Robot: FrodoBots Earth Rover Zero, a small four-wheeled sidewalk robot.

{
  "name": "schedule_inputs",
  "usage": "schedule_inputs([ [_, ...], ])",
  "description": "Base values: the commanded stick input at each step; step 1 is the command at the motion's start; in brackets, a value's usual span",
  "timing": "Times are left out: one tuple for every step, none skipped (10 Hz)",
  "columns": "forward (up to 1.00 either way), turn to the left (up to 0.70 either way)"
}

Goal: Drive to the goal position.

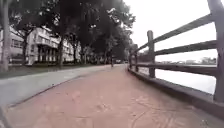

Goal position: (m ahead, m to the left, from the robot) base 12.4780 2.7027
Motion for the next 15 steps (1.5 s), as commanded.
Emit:
schedule_inputs([
  [1.0,0.0],
  [1.0,0.0],
  [1.0,0.0],
  [1.0,0.0],
  [1.0,0.0],
  [1.0,0.0],
  [1.0,0.0],
  [1.0,0.0],
  [1.0,0.0],
  [1.0,0.0],
  [1.0,0.0],
  [1.0,0.0],
  [1.0,0.0],
  [1.0,0.0],
  [1.0,0.0],
])
